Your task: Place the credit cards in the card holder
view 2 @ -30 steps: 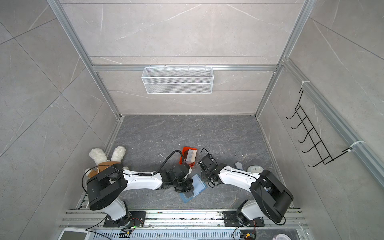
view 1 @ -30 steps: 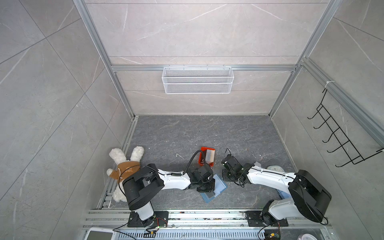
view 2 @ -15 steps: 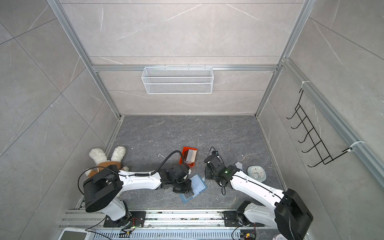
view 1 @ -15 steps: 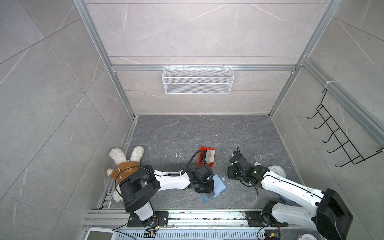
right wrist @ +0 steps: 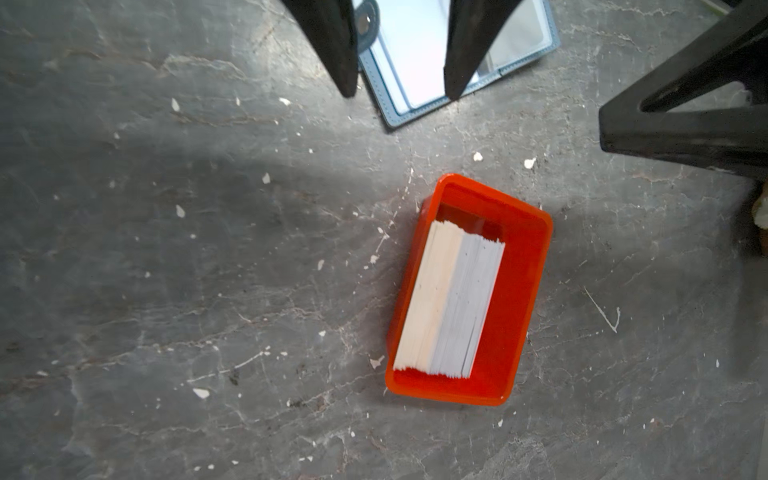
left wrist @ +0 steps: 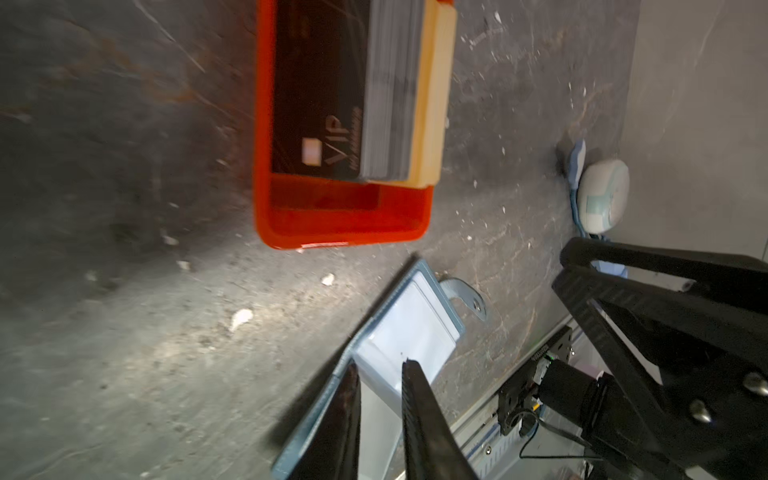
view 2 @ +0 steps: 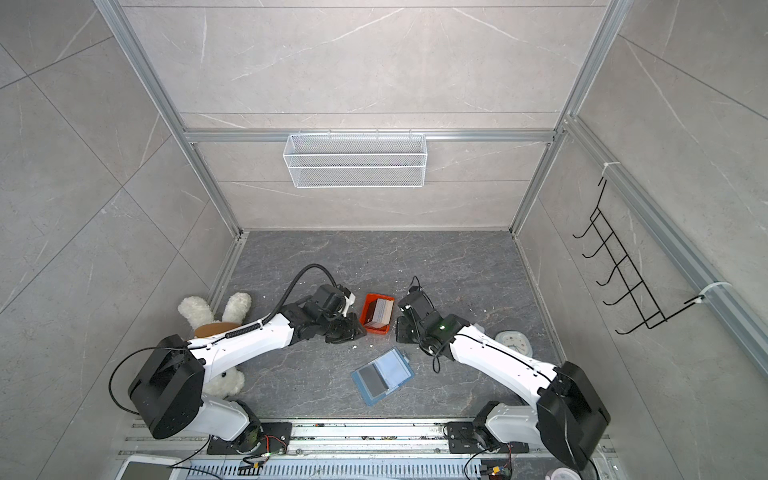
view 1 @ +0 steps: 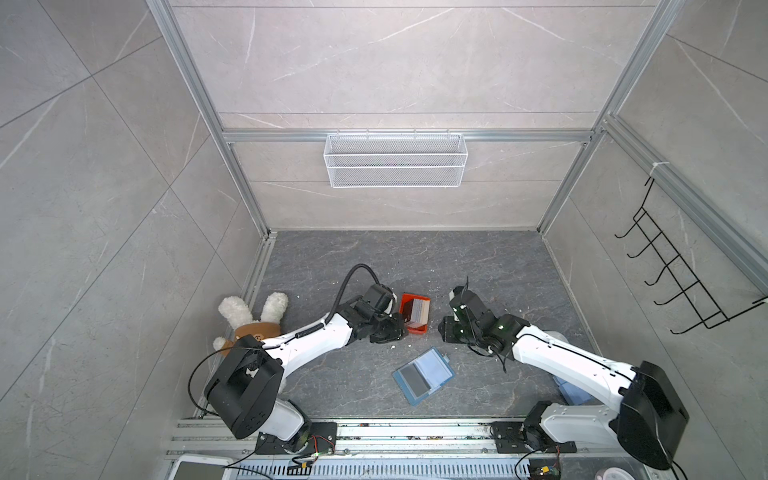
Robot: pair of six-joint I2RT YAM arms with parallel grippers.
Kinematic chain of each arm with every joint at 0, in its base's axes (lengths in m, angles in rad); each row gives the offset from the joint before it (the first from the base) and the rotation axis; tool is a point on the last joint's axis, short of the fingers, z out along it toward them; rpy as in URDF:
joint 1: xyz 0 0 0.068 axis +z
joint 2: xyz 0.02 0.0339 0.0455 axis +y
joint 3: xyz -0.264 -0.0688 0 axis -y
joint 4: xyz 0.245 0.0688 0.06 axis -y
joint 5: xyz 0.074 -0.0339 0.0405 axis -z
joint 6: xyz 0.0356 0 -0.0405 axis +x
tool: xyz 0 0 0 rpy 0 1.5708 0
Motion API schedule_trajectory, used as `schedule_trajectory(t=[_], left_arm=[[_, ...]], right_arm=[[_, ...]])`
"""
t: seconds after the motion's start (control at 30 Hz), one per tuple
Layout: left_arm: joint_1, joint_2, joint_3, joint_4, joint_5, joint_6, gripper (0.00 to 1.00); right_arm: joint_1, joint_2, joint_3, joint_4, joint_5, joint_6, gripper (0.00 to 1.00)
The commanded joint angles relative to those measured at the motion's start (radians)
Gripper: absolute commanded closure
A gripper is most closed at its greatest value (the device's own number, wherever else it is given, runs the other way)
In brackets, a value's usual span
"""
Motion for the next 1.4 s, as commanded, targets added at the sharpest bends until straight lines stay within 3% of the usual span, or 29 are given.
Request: schedule_trajectory(t=[0.0, 0.23, 0.63, 1.07, 1.37], left_arm=[[0.065, 0.027, 0.046, -0.031, 0.045, 0.070, 0.79], [0.132, 0.108, 0.118, -0.014, 0.032, 0.110, 0.77], [0.138, 0.218, 0.246, -0.020, 0.090, 0.179, 0.81], [0.138, 0.301, 0.292, -0.039, 0.132, 0.193, 0.86], [0.136, 0.355, 0.311, -0.029, 0.164, 0.195, 0.86]], right_arm=[[-0.001, 0.094, 0.082, 0.015, 0.026, 0.032, 0.56], [-0.007, 0.265, 0.215, 0.023, 0.017, 0.081, 0.30], [-0.046, 0.417, 0.280, 0.080, -0.016, 0.126, 0.14], [-0.057, 0.541, 0.348, 0.082, -0.036, 0.131, 0.12], [-0.060, 0.522, 0.298, 0.113, -0.021, 0.136, 0.13]])
